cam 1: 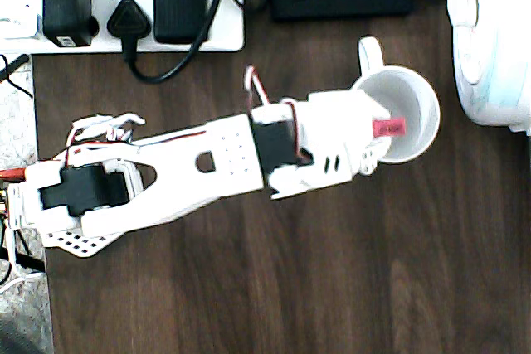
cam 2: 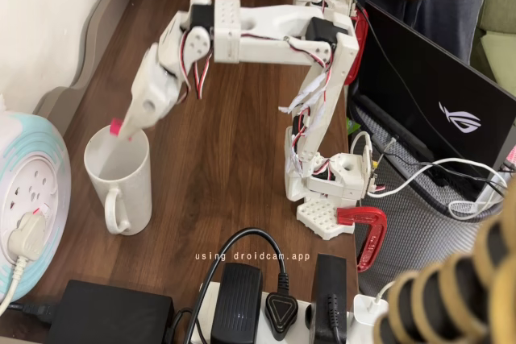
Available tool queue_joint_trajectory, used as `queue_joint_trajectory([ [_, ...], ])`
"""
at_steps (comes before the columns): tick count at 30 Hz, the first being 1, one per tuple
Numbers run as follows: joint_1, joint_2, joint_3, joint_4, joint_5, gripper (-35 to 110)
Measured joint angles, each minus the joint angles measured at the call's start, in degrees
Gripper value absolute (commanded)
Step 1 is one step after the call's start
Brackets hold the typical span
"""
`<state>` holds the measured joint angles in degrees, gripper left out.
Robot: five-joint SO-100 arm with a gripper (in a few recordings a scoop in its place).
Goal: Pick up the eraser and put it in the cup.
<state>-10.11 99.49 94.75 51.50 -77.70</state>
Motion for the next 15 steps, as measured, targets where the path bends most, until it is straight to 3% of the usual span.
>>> queue_joint_trajectory([
  [7,-1.3,-4.9,-3.4,-1.0,0.4,0],
  [9,-1.4,-4.8,-4.0,-1.0,1.2,20],
  [15,-1.4,-4.8,-4.1,-1.0,1.3,17],
])
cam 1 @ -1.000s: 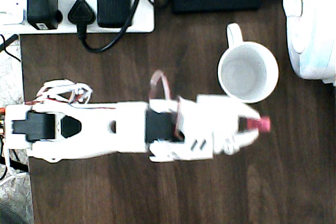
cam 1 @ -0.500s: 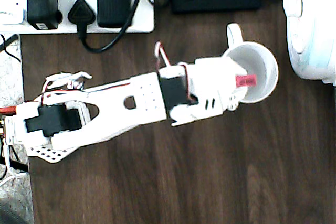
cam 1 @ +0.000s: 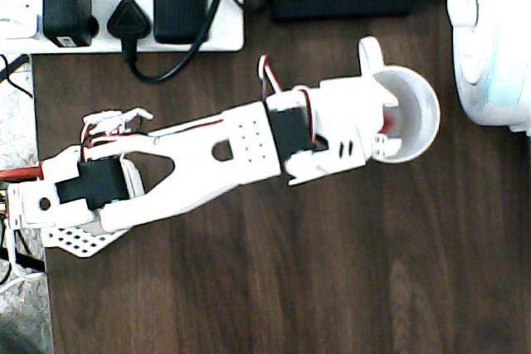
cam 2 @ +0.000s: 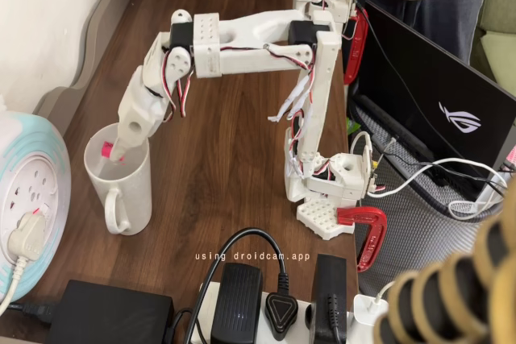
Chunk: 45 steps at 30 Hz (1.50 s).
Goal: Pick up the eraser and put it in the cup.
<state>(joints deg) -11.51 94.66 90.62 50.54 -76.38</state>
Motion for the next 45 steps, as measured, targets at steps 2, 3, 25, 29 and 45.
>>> queue_joint_trajectory([
  [2,0.0,0.0,0.0,0.0,0.0,7],
  [3,0.0,0.0,0.0,0.0,0.0,1],
  [25,10.6,74.8,63.5,0.1,-9.9,0],
  [29,14.7,86.7,79.1,-6.0,-10.0,0],
  [45,11.3,93.8,83.2,-4.4,-10.0,0],
])
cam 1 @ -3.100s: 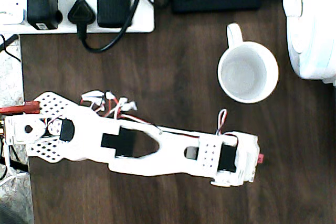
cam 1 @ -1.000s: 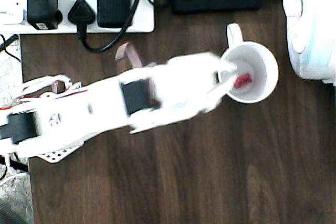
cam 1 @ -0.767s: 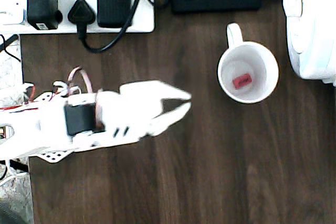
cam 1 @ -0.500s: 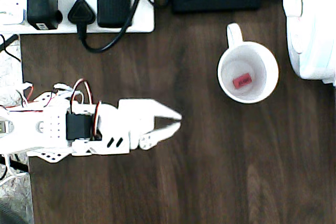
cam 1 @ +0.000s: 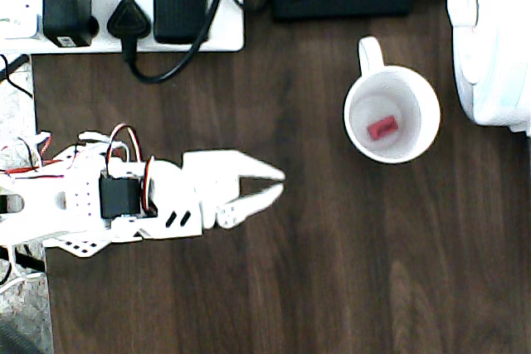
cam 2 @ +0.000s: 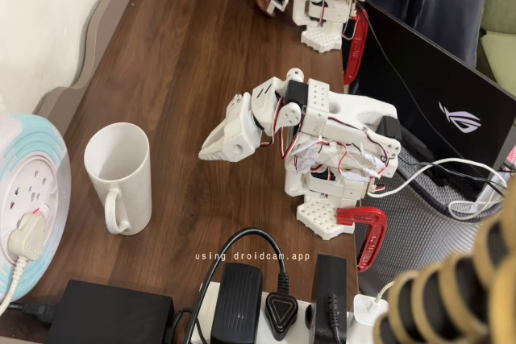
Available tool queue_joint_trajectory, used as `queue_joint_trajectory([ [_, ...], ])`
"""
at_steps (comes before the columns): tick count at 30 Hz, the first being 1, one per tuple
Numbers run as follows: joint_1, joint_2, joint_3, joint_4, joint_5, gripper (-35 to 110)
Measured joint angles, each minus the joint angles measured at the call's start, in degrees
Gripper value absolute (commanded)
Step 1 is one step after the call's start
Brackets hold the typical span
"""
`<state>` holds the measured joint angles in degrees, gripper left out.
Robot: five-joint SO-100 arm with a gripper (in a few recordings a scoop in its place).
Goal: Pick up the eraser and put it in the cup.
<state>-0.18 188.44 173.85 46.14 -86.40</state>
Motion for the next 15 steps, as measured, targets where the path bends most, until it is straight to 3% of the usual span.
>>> queue_joint_trajectory([
  [15,-1.7,0.0,0.0,0.0,0.0,0],
])
